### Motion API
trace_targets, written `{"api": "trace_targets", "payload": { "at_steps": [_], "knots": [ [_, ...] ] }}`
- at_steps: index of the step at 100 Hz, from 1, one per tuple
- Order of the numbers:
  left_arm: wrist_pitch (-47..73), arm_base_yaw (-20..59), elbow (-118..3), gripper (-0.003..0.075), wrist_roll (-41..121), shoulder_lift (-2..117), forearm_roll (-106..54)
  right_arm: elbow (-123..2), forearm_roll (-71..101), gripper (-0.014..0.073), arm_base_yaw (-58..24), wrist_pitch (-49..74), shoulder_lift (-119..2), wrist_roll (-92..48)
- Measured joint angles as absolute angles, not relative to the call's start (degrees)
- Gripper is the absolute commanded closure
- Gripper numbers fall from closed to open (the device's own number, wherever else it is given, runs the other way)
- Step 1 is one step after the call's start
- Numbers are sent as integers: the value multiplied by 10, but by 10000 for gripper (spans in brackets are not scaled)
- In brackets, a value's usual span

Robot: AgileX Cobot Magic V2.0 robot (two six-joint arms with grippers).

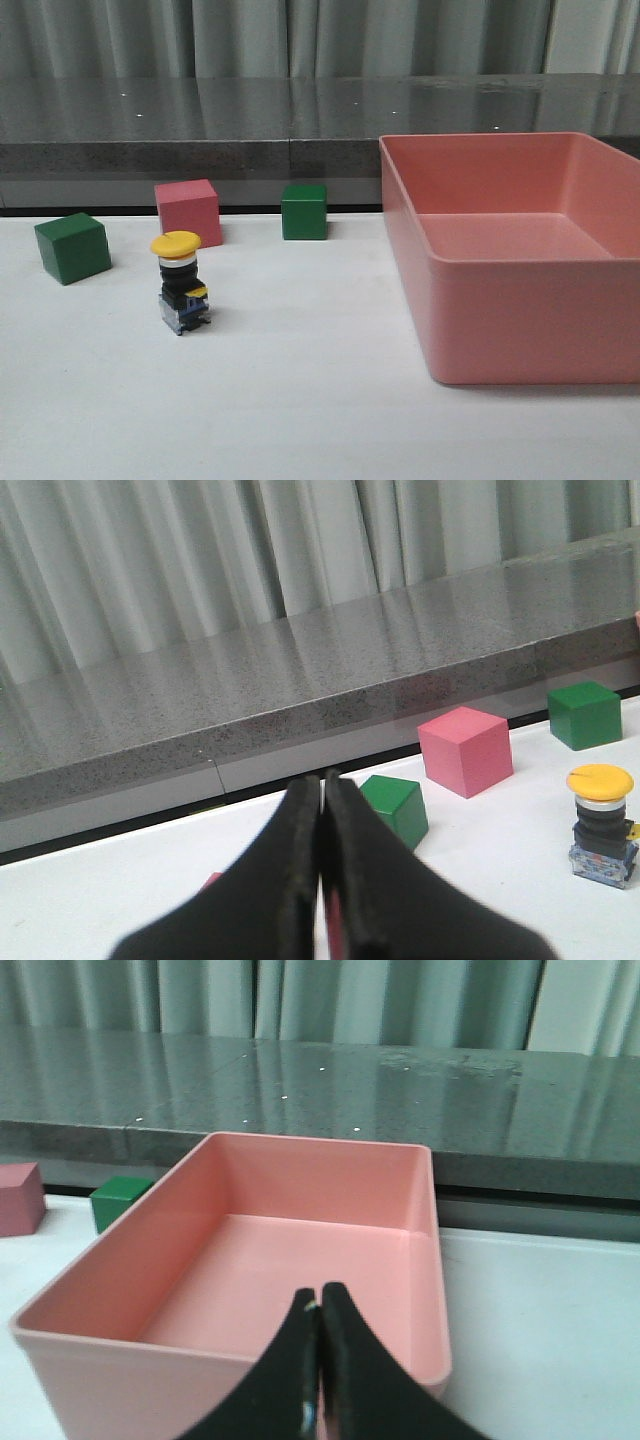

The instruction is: Place and stand button with both arms

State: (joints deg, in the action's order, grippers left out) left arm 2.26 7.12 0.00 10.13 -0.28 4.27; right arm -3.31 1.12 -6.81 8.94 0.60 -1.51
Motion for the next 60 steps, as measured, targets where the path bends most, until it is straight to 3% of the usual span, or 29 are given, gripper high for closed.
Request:
{"api": "trace_targets", "payload": {
  "at_steps": [18,60],
  "knots": [
    [23,71,0,739,101,-3,43,13,21,655,-48,18,6,-16],
    [23,71,0,740,101,-3,43,14,25,655,-47,9,6,-19]
  ]
}}
